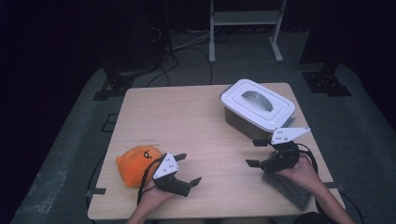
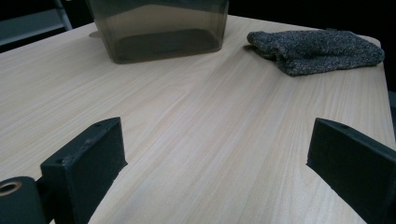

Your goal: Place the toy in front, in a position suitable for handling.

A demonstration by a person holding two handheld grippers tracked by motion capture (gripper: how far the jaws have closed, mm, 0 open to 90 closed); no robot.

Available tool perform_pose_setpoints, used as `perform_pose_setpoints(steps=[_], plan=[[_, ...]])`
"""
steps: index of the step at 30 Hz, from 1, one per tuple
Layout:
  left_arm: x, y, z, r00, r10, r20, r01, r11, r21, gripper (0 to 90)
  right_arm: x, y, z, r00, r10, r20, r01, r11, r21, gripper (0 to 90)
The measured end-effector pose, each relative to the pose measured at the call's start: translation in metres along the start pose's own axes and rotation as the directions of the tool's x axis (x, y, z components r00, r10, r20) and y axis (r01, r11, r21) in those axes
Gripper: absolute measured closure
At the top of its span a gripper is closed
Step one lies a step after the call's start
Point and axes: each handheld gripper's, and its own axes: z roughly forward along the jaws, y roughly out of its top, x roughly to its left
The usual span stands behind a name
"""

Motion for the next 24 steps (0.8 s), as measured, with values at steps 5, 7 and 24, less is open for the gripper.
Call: perform_pose_setpoints(steps=[5,7,24], plan=[[0.000,0.001,-0.001,1.0000,-0.001,-0.004,0.001,1.0000,-0.005,3.6,-0.002,-0.003,-0.002,1.0000,0.003,0.006,-0.003,1.000,0.010,20.3],[0.001,0.003,-0.003,0.9999,0.012,-0.007,-0.013,0.9999,-0.007,3.6,-0.002,-0.006,-0.004,0.9999,0.010,0.009,-0.010,1.000,0.010,20.3],[0.030,0.026,-0.062,0.9896,0.027,-0.141,-0.042,0.9934,-0.107,7.9,-0.007,-0.026,-0.015,0.9986,0.046,0.027,-0.046,0.998,0.033,20.3]])
